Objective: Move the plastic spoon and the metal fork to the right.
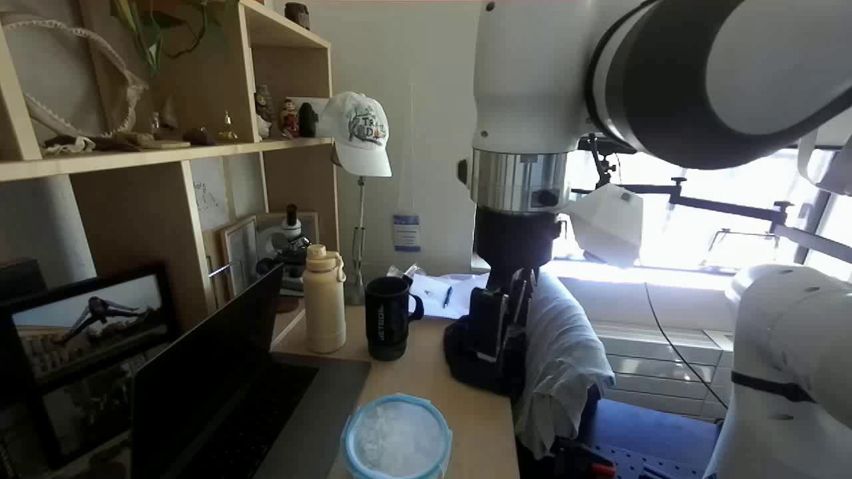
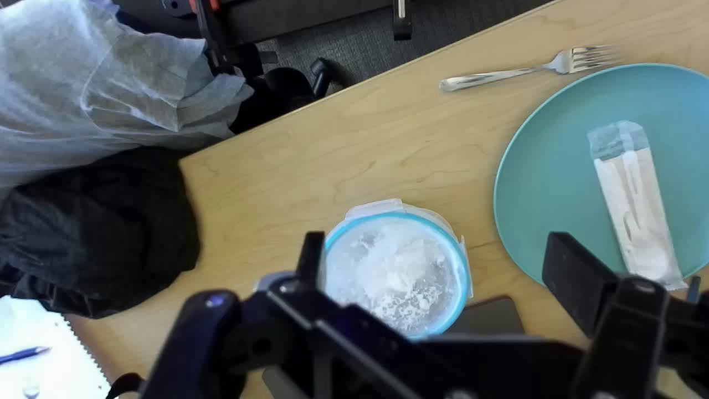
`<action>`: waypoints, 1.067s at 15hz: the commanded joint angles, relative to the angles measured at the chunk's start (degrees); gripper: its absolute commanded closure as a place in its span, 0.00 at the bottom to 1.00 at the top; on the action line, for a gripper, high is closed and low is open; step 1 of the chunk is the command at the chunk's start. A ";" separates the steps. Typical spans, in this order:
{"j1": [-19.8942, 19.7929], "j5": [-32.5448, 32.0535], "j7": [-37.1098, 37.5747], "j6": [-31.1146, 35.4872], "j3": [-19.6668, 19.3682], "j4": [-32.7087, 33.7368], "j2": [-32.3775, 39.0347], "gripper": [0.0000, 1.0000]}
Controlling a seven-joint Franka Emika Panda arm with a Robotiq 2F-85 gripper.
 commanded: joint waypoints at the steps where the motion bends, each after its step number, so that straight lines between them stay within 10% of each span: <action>1: 0.40 -0.25 0.20 -0.10 -0.37 0.09 0.07 0.00; 16: 6.37 0.44 -18.30 18.78 -2.12 15.81 34.31 0.00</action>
